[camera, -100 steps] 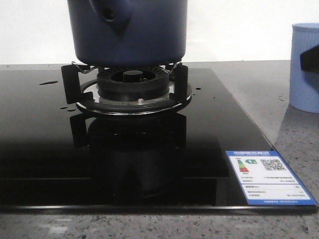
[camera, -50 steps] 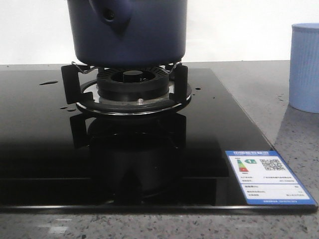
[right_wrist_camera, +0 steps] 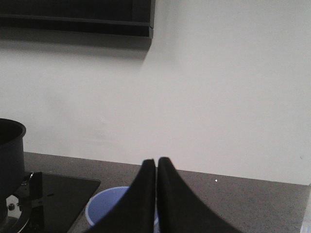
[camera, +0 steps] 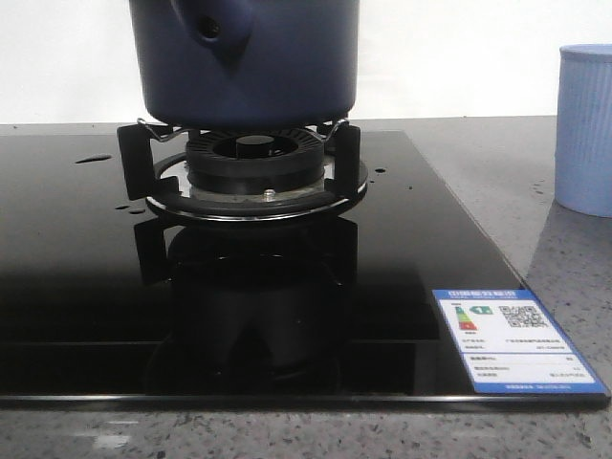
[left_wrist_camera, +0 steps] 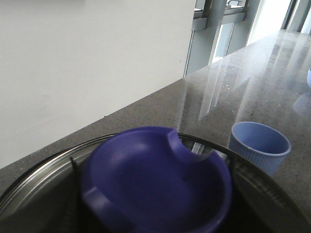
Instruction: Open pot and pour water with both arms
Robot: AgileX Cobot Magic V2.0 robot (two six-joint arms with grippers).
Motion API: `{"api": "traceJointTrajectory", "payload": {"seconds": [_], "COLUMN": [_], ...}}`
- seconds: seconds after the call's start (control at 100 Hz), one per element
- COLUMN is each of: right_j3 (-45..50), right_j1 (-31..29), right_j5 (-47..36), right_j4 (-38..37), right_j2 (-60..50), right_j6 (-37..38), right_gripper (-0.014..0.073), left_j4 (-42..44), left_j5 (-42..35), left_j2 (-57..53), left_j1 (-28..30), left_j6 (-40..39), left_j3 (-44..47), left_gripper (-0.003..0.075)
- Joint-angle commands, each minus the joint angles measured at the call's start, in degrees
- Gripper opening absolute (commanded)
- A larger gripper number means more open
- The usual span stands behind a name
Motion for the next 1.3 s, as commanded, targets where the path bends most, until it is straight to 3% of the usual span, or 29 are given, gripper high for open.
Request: {"api": "traceJointTrajectory", "payload": {"seconds": [0.0, 0.31, 0.5, 0.68, 0.92, 1.29], "right_j3": [-2.07, -2.07, -2.07, -2.07, -2.07, -2.07], "right_j1": [-0.32, -0.32, -0.32, -0.32, -0.32, -0.32], "right_j5": [-2.66, -2.66, -2.56, -2.37, -2.17, -2.17], "right_j4": [0.31, 0.31, 0.31, 0.31, 0.31, 1.27], "right_j2": [0.39, 0.39, 0.39, 0.39, 0.39, 0.39], "right_j6": [-0.21, -0.21, -0.21, -0.21, -0.21, -0.21], "right_gripper": [-0.0074, -0.0074, -0.0074, -0.0074, -0.0074, -0.0074], "left_j4": [-5.2, -4.83, -4.81, -4.56, 9.01, -0.64], "left_j5": [2.73, 2.24, -3.9, -3.62, -3.02, -4.55], "left_j2": [-1.16, 1.34, 1.42, 1.42, 1.42, 1.69], "left_j1": [-0.38, -1.15, -3.32, -3.42, -3.42, -3.42], "left_j6": [1.62, 2.58, 5.83, 5.71, -5.64, -1.37], "left_j3": [-2.53, -4.68, -6.82, -6.82, -6.82, -6.82], "left_gripper": [0.0295, 0.0295, 0.0295, 0.0295, 0.0295, 0.0295]}}
